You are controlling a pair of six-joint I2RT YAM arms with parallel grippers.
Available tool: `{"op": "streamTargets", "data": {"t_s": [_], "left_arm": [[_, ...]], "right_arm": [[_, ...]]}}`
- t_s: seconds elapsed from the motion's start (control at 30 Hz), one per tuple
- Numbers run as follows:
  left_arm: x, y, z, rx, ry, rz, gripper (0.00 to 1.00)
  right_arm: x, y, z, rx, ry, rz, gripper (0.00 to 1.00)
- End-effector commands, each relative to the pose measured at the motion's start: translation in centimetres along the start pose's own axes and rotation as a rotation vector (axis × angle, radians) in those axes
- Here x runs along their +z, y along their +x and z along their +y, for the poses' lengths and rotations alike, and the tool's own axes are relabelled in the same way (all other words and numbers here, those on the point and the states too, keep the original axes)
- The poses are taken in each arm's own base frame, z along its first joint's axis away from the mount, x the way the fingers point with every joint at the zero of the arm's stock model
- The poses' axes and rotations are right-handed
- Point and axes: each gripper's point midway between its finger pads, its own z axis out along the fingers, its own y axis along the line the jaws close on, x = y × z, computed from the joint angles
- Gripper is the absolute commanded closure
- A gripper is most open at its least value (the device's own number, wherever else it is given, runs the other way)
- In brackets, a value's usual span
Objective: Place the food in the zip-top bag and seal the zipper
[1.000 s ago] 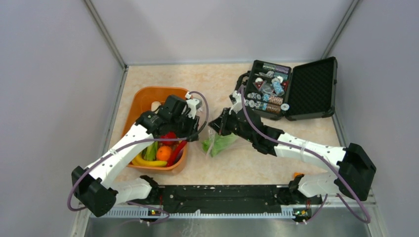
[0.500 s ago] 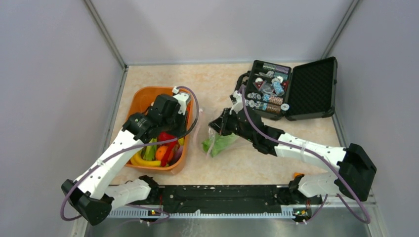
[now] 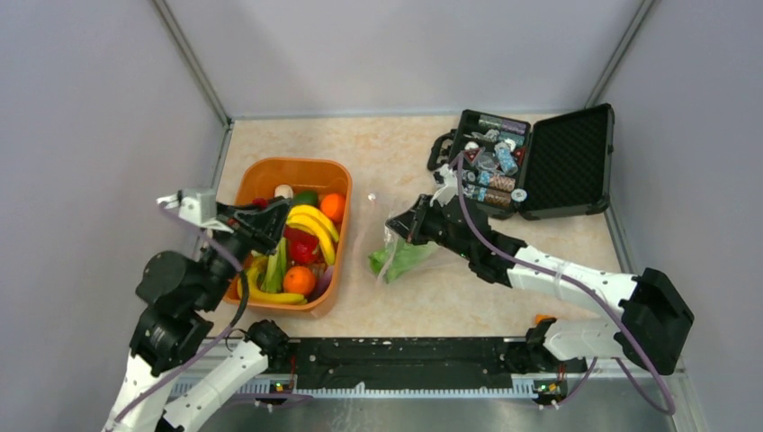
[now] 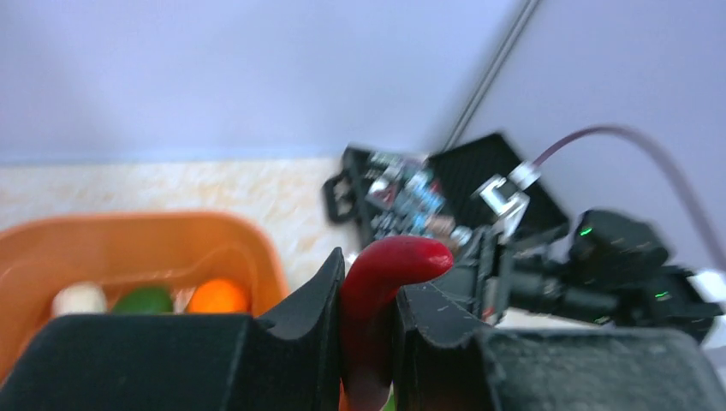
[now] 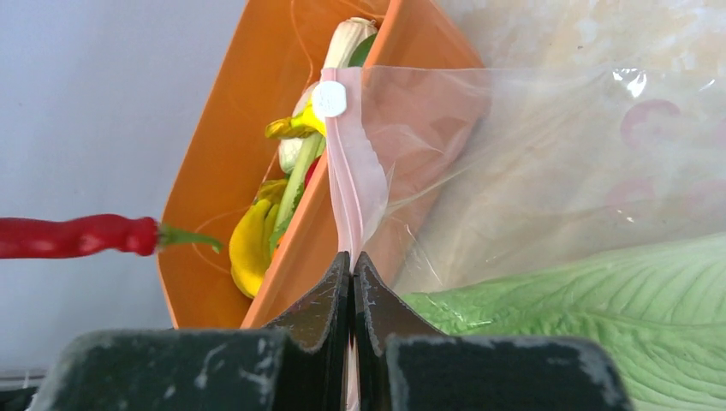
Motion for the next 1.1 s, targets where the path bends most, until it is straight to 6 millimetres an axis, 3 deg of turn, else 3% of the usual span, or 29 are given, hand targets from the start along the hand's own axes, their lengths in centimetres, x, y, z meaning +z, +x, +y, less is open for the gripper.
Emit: {"op": "streamTargets", "data": {"t_s": [0.0,0.3,0.43,1.07], "left_arm": [[-0.1,-4.2,-3.2,-0.121,0.159,-0.206,1.00],[1.4,-1.6,-7.1,-0.299,0.406,-0.176,1.00],[1.7,-1.5,-8.6,-0.346,0.512,-0.209,1.00],[3.4,-0.9,-6.3,-0.323,0.482,-0.441,1.00]], "right_arm": [[-0.9,-3.2,2.3,0.052,-0.089,-0.101,1.00],[-2.3,-4.9,3.5,0.093,-0.153,-0.181,1.00],[-2.9,-5.6,3.8,0.099,-0.153,-0.200,1.00],[-6.1,-7.7,7.3,0.170,-0.296,-0.228,1.00]]}}
